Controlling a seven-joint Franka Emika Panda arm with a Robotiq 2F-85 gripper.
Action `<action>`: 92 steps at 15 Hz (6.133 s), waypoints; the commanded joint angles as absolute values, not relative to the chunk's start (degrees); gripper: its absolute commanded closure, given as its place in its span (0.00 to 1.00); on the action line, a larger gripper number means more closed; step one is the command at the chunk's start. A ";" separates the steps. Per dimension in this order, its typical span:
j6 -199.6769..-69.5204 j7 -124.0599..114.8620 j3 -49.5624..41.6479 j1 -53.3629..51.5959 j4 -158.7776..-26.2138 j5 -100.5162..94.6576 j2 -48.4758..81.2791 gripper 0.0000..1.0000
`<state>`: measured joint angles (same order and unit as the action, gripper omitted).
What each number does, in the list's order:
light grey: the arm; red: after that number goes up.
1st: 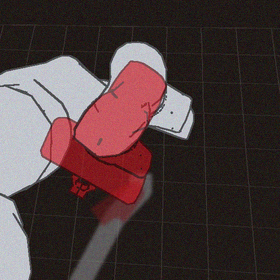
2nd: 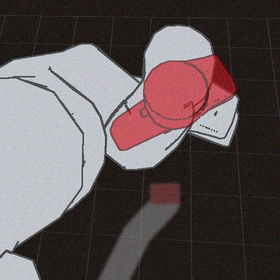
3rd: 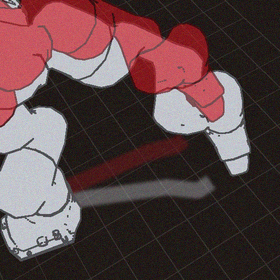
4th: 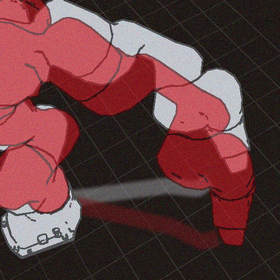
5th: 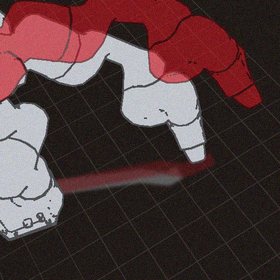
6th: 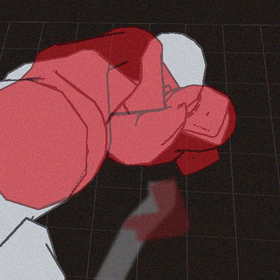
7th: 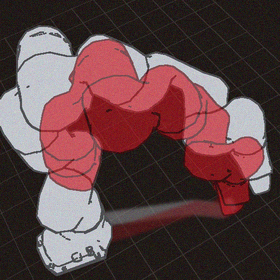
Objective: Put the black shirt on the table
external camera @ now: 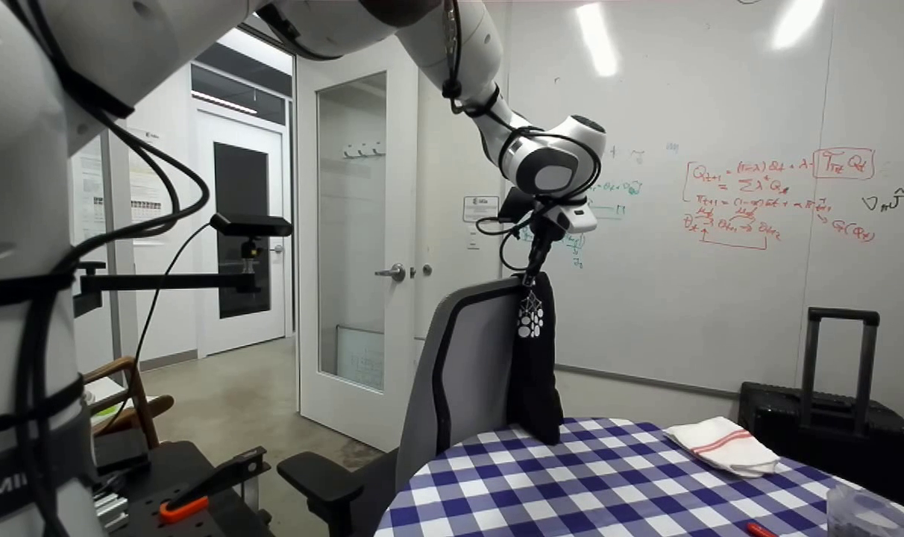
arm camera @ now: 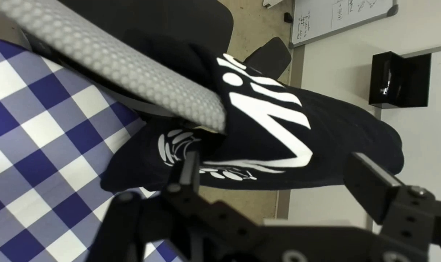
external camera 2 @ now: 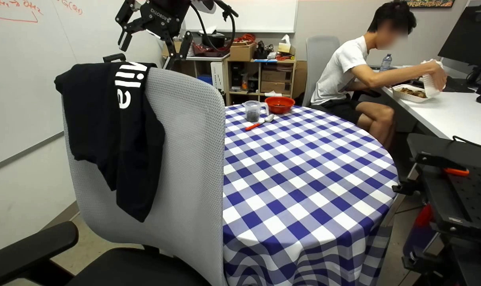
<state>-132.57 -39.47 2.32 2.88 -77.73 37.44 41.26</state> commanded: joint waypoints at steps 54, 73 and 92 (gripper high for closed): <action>-163.49 -49.65 -30.73 -8.15 -110.55 -7.96 11.60 0.99; -165.58 -48.97 -31.49 -8.09 -116.04 -12.84 7.24 0.00; -134.07 9.38 -8.13 6.58 -125.71 15.54 -1.26 0.00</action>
